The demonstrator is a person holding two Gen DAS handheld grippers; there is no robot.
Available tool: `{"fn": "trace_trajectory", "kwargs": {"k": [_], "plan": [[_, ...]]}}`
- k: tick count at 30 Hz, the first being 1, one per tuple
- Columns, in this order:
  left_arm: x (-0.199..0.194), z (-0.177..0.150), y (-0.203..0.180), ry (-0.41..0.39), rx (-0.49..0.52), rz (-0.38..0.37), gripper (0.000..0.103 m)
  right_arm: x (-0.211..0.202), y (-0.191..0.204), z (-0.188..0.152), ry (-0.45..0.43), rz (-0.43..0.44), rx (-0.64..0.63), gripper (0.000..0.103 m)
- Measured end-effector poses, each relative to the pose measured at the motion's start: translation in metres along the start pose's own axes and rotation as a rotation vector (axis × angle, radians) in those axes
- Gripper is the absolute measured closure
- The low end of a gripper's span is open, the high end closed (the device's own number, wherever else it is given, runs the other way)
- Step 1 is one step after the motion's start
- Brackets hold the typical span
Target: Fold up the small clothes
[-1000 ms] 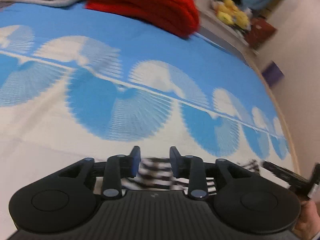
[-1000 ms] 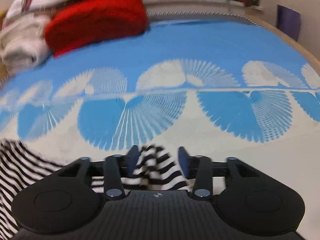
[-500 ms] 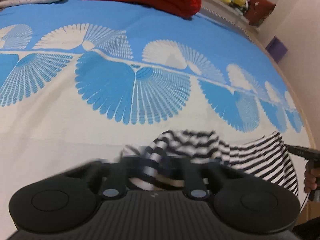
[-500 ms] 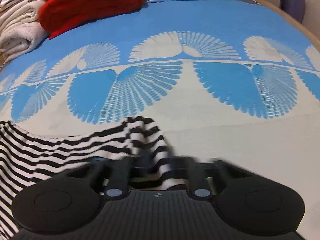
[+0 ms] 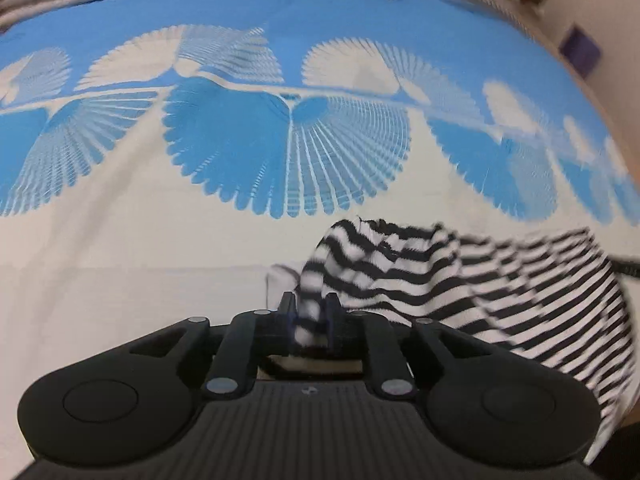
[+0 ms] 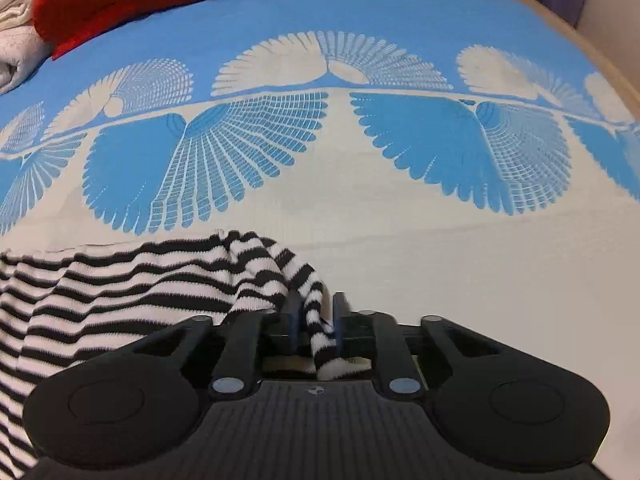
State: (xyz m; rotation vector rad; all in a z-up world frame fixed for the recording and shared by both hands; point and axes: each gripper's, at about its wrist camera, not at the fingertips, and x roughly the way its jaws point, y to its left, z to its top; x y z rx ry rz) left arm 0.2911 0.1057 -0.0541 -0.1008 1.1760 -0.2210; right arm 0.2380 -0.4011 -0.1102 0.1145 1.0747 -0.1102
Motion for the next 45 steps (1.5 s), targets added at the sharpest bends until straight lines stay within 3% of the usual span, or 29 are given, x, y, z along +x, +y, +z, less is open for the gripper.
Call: {"fn": "trace_trajectory", "kwargs": {"k": [1, 6, 10, 12, 14, 16, 18, 20, 25, 26, 27, 28, 29, 32, 34, 36, 38, 41, 43, 45], "plan": [[-0.012, -0.001, 0.006, -0.011, -0.037, -0.024, 0.072, -0.011, -0.004, -0.001, -0.023, 0.009, 0.016, 0.081], [-0.073, -0.021, 0.019, -0.003, -0.058, 0.008, 0.071, -0.089, -0.039, -0.009, -0.123, 0.126, 0.169, 0.068], [-0.108, -0.071, 0.029, -0.004, -0.067, -0.057, 0.064, -0.127, -0.053, -0.043, -0.091, 0.222, 0.186, 0.055], [-0.103, -0.099, 0.038, 0.019, -0.107, -0.077, 0.063, -0.128, -0.059, -0.068, -0.049, 0.249, 0.190, 0.052], [-0.084, -0.123, 0.051, 0.108, -0.188, -0.092, 0.063, -0.117, -0.063, -0.096, 0.010, 0.251, 0.200, 0.051], [-0.074, -0.132, 0.056, 0.136, -0.210, -0.087, 0.063, -0.099, -0.067, -0.114, 0.129, 0.221, 0.237, 0.052], [-0.065, -0.134, 0.058, 0.146, -0.193, -0.071, 0.063, -0.095, -0.067, -0.119, 0.125, 0.219, 0.214, 0.052], [-0.059, -0.136, 0.061, 0.165, -0.216, -0.106, 0.063, -0.092, -0.064, -0.122, 0.134, 0.209, 0.170, 0.051], [-0.049, -0.138, 0.054, 0.171, -0.184, -0.132, 0.064, -0.083, -0.066, -0.123, 0.171, 0.211, 0.199, 0.051], [-0.046, -0.139, 0.052, 0.180, -0.174, -0.138, 0.066, -0.084, -0.065, -0.123, 0.168, 0.212, 0.196, 0.053], [-0.045, -0.139, 0.051, 0.179, -0.166, -0.144, 0.085, -0.085, -0.064, -0.124, 0.165, 0.216, 0.195, 0.057], [-0.046, -0.139, 0.051, 0.172, -0.156, -0.143, 0.101, -0.084, -0.065, -0.124, 0.162, 0.230, 0.199, 0.078], [-0.047, -0.139, 0.052, 0.156, -0.150, -0.144, 0.102, -0.085, -0.065, -0.124, 0.159, 0.248, 0.208, 0.094], [-0.076, -0.137, 0.066, 0.040, -0.223, -0.205, 0.102, -0.107, -0.076, -0.120, 0.061, 0.294, 0.280, 0.097], [-0.099, -0.139, 0.076, -0.044, -0.278, -0.269, 0.102, -0.132, -0.095, -0.119, -0.053, 0.383, 0.385, 0.097], [-0.110, -0.144, 0.077, -0.064, -0.251, -0.242, 0.102, -0.144, -0.105, -0.122, -0.087, 0.383, 0.405, 0.097], [-0.095, -0.150, 0.078, 0.034, -0.240, -0.166, 0.103, -0.134, -0.107, -0.127, -0.017, 0.316, 0.389, 0.097], [-0.069, -0.158, 0.070, 0.177, -0.180, -0.052, 0.102, -0.101, -0.098, -0.137, 0.176, 0.211, 0.326, 0.097], [-0.067, -0.158, 0.060, 0.186, -0.131, -0.029, 0.102, -0.093, -0.083, -0.138, 0.215, 0.169, 0.230, 0.096], [-0.079, -0.153, 0.053, 0.112, -0.116, -0.039, 0.100, -0.100, -0.071, -0.134, 0.179, 0.135, 0.160, 0.092]]}}
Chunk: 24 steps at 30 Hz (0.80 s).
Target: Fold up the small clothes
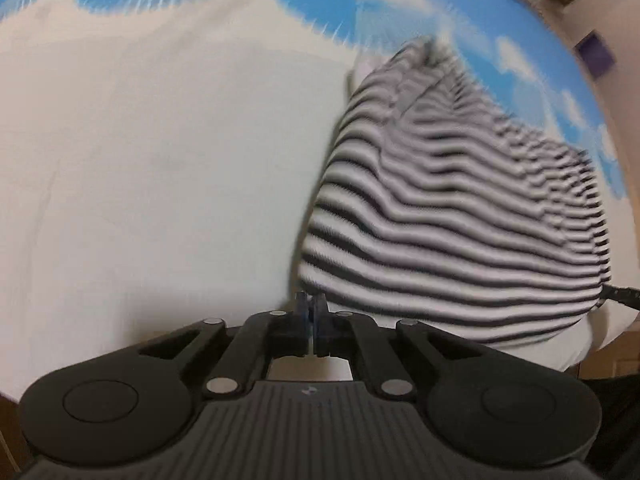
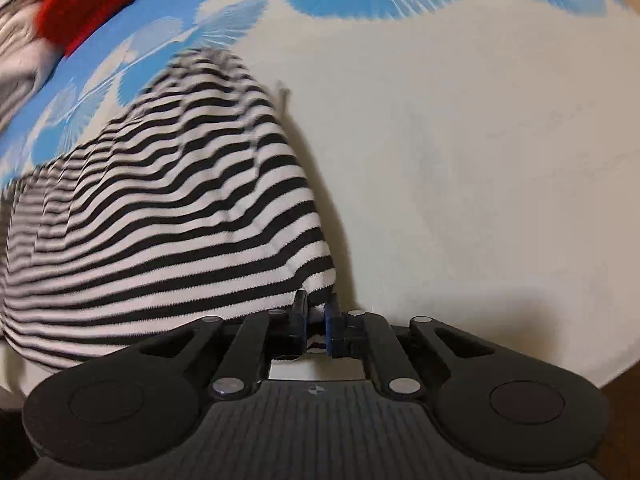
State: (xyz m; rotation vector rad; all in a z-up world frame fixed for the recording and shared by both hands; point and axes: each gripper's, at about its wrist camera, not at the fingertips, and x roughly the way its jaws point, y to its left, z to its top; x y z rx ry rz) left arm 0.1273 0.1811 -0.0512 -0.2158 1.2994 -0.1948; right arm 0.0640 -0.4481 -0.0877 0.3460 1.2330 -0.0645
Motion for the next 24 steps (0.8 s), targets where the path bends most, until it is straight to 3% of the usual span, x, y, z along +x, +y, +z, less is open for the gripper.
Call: {"fn": "trace_trajectory", "kwargs": {"k": [2, 3, 5, 7, 9, 10, 12, 14, 19, 21, 24], "plan": [[-0.016, 0.003, -0.004, -0.090, 0.000, -0.064, 0.088, -0.013, 0.009, 0.000, -0.084, -0.061, -0.041, 0.078], [-0.021, 0.004, -0.005, -0.113, -0.003, -0.106, 0.082, -0.022, 0.013, 0.000, -0.144, -0.070, -0.057, 0.077], [-0.021, 0.006, -0.013, -0.122, 0.012, -0.171, 0.081, -0.035, 0.014, 0.002, -0.221, 0.016, -0.043, 0.077], [-0.014, 0.005, -0.025, -0.091, 0.061, -0.182, 0.081, -0.033, 0.011, 0.002, -0.205, 0.114, -0.028, 0.077], [0.001, 0.004, -0.035, -0.040, 0.102, -0.141, 0.078, -0.020, 0.014, 0.001, -0.133, 0.158, -0.061, 0.074], [0.013, 0.004, -0.037, -0.003, 0.108, -0.097, 0.077, -0.010, 0.019, -0.001, -0.082, 0.137, -0.099, 0.071], [0.029, 0.003, -0.034, 0.062, 0.091, 0.014, 0.077, 0.013, 0.030, -0.010, 0.022, 0.013, -0.193, 0.069], [0.030, 0.008, -0.024, 0.048, 0.022, 0.064, 0.077, 0.014, 0.034, -0.012, 0.027, -0.014, -0.224, 0.069], [-0.007, 0.019, -0.015, -0.184, -0.080, -0.086, 0.078, -0.012, 0.031, 0.001, -0.112, 0.059, -0.129, 0.068], [-0.008, 0.021, -0.024, -0.207, -0.074, -0.144, 0.078, -0.012, 0.033, 0.006, -0.135, 0.079, -0.128, 0.066], [-0.002, 0.024, -0.045, -0.212, -0.007, -0.163, 0.078, 0.007, 0.040, 0.004, -0.065, 0.033, -0.186, 0.064]]}}
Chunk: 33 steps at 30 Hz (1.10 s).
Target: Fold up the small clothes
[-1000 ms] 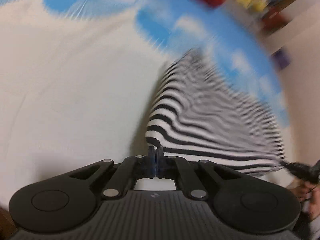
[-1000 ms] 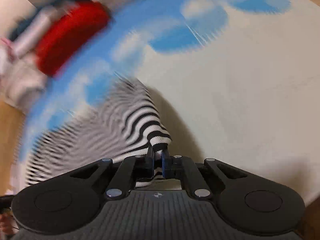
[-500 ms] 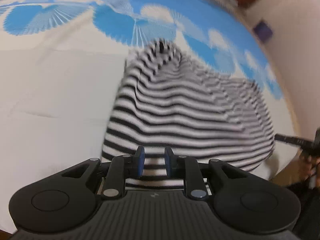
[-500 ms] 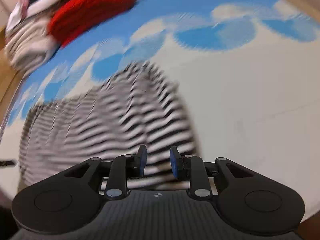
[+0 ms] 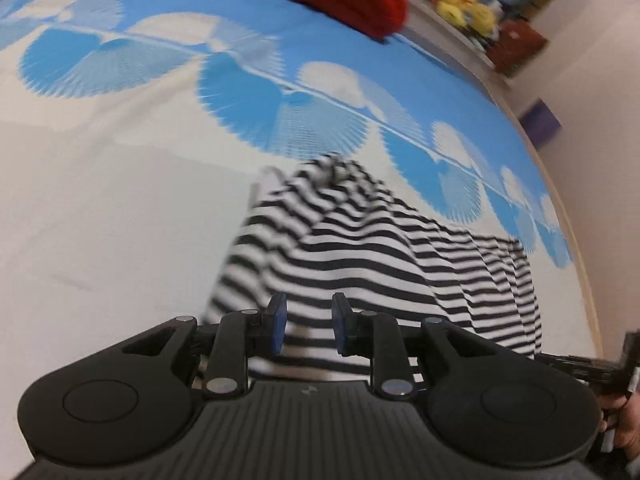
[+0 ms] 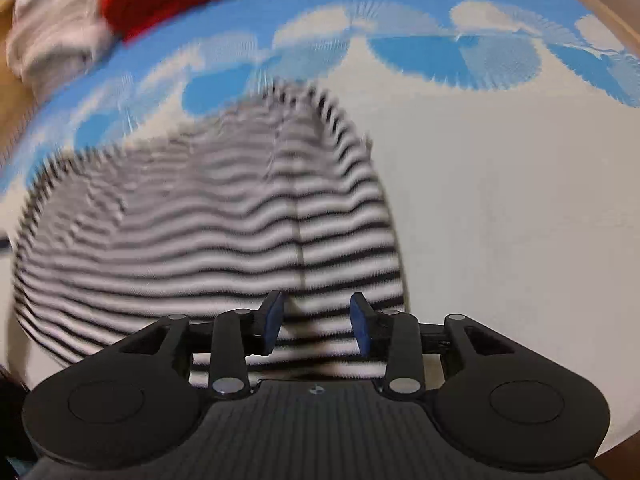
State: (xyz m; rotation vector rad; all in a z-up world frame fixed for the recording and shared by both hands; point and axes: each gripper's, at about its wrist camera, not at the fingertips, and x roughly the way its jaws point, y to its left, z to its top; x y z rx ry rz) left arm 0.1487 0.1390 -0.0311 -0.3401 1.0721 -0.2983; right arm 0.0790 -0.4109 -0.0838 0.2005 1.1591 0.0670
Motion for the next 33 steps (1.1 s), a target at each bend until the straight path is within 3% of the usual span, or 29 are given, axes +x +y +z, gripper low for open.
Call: {"fn": "trace_trajectory", "kwargs": {"k": [2, 4, 6, 8, 10, 12, 16, 19, 20, 21, 23, 24, 25, 29, 30, 33], "plan": [[0.011, 0.002, -0.014, 0.012, 0.033, 0.002, 0.078, 0.014, 0.010, -0.004, 0.060, -0.053, -0.057, 0.064], [0.033, 0.010, -0.022, 0.014, 0.047, 0.044, 0.078, 0.015, 0.017, -0.005, 0.063, -0.074, -0.099, 0.064], [0.049, 0.020, -0.016, -0.007, 0.022, 0.137, 0.078, 0.013, 0.016, -0.005, 0.053, -0.074, -0.093, 0.064], [0.059, 0.028, 0.002, -0.024, -0.063, 0.287, 0.078, 0.011, 0.013, -0.003, 0.040, -0.072, -0.065, 0.064], [0.057, 0.032, 0.017, -0.047, -0.151, 0.381, 0.078, 0.004, 0.012, -0.002, 0.002, -0.076, -0.054, 0.064], [0.045, 0.034, 0.016, -0.096, -0.179, 0.335, 0.078, -0.002, 0.011, 0.001, -0.052, -0.076, -0.050, 0.064], [0.028, 0.028, -0.017, -0.143, -0.059, 0.153, 0.078, -0.009, 0.009, 0.002, -0.107, -0.067, -0.052, 0.063], [0.037, 0.021, -0.040, -0.062, 0.037, -0.023, 0.076, 0.001, 0.009, 0.001, -0.035, -0.120, -0.071, 0.061], [0.047, 0.018, -0.047, -0.016, 0.071, -0.039, 0.075, 0.005, 0.011, -0.001, -0.008, -0.150, -0.086, 0.061], [0.058, 0.013, -0.052, 0.030, 0.105, -0.009, 0.075, 0.008, 0.014, -0.003, 0.002, -0.175, -0.105, 0.061], [0.090, 0.001, -0.055, 0.158, 0.176, 0.160, 0.076, 0.004, 0.021, -0.006, -0.022, -0.204, -0.130, 0.061], [0.100, -0.003, -0.052, 0.193, 0.182, 0.218, 0.081, -0.001, 0.023, -0.008, -0.046, -0.214, -0.124, 0.061], [0.099, 0.000, -0.049, 0.184, 0.153, 0.219, 0.083, -0.008, 0.025, -0.010, -0.079, -0.219, -0.104, 0.061], [0.053, 0.015, -0.042, -0.029, 0.027, 0.181, 0.074, -0.045, 0.031, -0.028, -0.255, -0.208, 0.006, 0.061], [0.040, 0.016, -0.041, -0.076, 0.014, 0.175, 0.067, -0.057, 0.036, -0.034, -0.308, -0.207, 0.020, 0.061], [0.014, 0.015, -0.039, -0.158, -0.013, 0.163, 0.065, -0.076, 0.054, -0.053, -0.413, -0.235, 0.001, 0.060]]}}
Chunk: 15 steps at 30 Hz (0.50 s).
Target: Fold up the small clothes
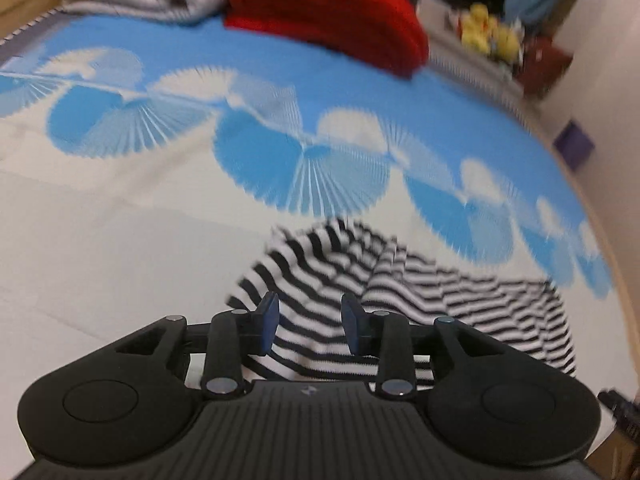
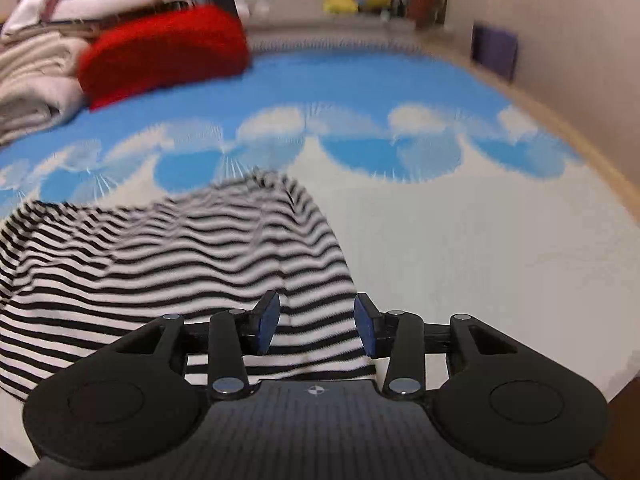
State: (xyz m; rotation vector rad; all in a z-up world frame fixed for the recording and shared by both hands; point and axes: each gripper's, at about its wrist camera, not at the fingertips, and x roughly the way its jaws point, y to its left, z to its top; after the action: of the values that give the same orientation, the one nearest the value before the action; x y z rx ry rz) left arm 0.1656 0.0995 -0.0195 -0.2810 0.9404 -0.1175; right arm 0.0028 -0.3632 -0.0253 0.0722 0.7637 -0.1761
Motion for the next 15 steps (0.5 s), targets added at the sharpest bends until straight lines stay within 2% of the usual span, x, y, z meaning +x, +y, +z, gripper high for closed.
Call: {"fn": "trace_trajectory", "kwargs": {"k": [4, 8, 10, 15], "plan": [[-0.034, 0.006, 0.005, -0.092, 0.054, 0.024, 0.065, -0.022, 0.032, -0.016, -0.070, 0.021, -0.088, 0.060], [-0.082, 0.010, 0.016, -0.190, 0.135, 0.065, 0.065, -0.028, 0.070, -0.034, -0.057, 0.083, -0.172, 0.060], [-0.110, 0.010, 0.032, -0.216, 0.131, 0.062, 0.060, -0.025, 0.089, -0.042, -0.039, 0.115, -0.199, 0.060], [-0.152, 0.008, 0.087, -0.240, 0.061, 0.078, 0.060, -0.028, 0.142, -0.058, -0.017, 0.187, -0.250, 0.060]]}}
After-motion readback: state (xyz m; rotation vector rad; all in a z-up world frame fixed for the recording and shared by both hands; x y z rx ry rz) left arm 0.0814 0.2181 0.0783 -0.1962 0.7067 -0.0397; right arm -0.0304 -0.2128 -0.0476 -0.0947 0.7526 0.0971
